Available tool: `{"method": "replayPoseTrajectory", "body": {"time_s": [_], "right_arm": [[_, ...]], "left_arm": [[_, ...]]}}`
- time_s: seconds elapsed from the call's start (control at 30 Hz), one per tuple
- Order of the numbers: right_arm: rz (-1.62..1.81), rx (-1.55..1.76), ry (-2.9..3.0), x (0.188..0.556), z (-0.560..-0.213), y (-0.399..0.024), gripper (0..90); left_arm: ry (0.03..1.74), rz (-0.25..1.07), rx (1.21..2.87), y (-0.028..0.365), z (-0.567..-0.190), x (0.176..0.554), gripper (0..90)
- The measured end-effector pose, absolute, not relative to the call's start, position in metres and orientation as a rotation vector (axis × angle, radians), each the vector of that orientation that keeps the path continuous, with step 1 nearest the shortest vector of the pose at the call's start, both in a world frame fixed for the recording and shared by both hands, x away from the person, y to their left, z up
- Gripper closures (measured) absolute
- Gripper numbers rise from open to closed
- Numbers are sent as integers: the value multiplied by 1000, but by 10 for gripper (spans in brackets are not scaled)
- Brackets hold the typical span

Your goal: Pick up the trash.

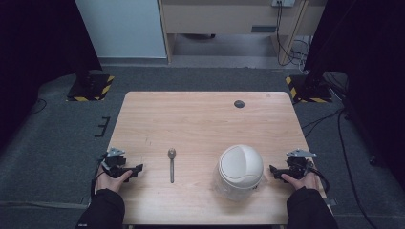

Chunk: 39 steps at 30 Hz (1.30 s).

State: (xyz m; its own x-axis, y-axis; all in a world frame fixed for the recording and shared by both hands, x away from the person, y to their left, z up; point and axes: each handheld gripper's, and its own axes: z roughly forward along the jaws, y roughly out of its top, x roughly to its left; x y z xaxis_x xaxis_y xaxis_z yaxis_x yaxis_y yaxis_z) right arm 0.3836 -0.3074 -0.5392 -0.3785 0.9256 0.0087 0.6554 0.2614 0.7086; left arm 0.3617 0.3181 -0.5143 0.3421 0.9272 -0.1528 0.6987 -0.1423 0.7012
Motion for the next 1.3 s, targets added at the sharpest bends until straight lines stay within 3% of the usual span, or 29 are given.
{"method": "replayPoseTrajectory", "body": {"time_s": [0.27, 0.77, 1.3], "right_arm": [[892, 1435, 2128, 384, -539, -307, 9], [891, 1430, 2132, 384, -539, -308, 9], [891, 1430, 2132, 384, -539, -308, 9]], "left_arm": [[1208, 514, 1693, 321, -479, 349, 150], [891, 556, 1637, 294, -438, 333, 170], [629, 466, 1637, 221, -406, 313, 189]]}}
